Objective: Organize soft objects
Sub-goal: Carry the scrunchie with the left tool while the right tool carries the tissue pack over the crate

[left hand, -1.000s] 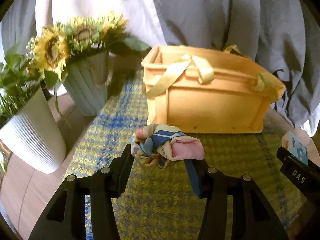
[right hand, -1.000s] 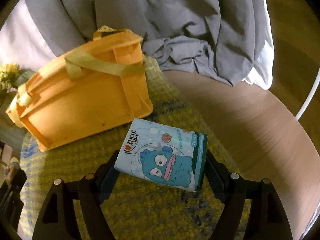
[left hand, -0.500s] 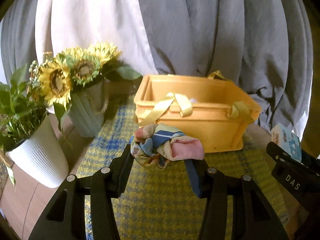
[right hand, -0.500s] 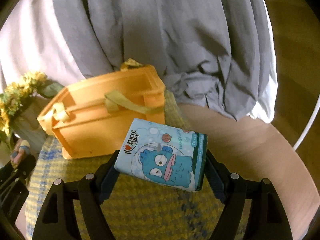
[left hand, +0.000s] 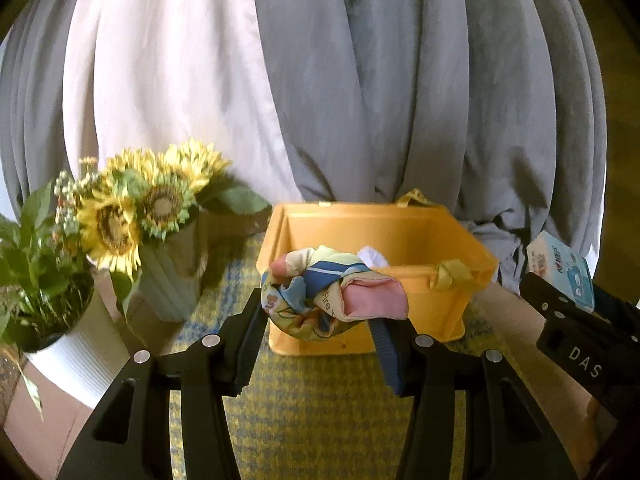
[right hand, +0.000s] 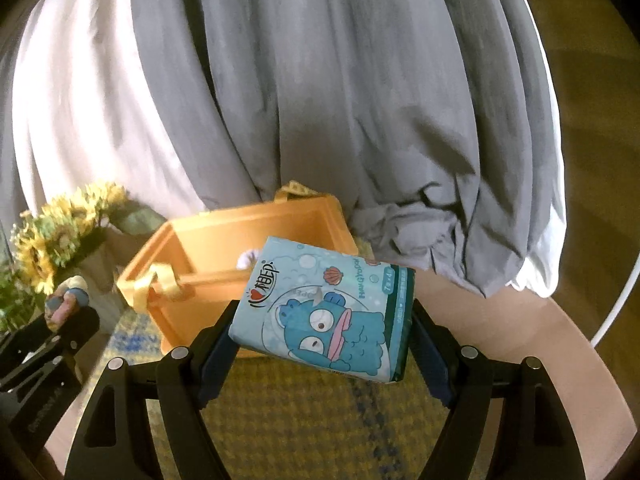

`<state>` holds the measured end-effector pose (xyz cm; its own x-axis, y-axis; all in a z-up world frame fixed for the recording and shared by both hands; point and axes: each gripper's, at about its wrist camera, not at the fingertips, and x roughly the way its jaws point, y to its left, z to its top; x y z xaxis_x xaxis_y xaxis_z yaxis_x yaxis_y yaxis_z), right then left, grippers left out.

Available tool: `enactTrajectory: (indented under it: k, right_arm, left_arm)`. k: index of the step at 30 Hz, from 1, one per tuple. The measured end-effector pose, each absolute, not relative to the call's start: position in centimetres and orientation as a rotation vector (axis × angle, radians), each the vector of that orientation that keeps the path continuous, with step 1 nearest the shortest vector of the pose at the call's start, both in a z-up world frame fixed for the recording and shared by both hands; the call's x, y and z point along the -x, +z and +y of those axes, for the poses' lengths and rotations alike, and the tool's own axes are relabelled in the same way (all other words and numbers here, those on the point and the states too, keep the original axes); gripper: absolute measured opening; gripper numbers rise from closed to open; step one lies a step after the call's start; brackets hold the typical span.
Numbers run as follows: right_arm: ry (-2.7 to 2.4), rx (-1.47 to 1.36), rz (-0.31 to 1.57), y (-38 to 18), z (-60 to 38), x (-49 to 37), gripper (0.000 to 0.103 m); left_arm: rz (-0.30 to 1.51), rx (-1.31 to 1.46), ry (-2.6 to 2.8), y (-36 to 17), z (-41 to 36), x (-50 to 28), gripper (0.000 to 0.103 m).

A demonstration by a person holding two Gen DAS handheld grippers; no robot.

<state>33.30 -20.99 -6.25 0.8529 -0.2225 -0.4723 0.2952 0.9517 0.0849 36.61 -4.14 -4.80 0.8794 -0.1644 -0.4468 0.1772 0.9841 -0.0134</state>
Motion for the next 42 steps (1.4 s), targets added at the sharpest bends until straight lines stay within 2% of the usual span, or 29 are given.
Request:
enactTrajectory:
  k: [27, 42]
  right_arm:
    - [-0.246, -0.11, 0.263, 0.0, -21.2, -37.5, 0.079]
    - [-0.22, -0.077, 0.287, 0.1, -21.7, -43.0, 0.079]
  left_arm:
    - [0.228, -0.079, -0.181, 1.9, -5.3, -40.4, 0.05]
    - [0.272, -0.09, -0.201, 1.5, -6.4, -45.8, 0.05]
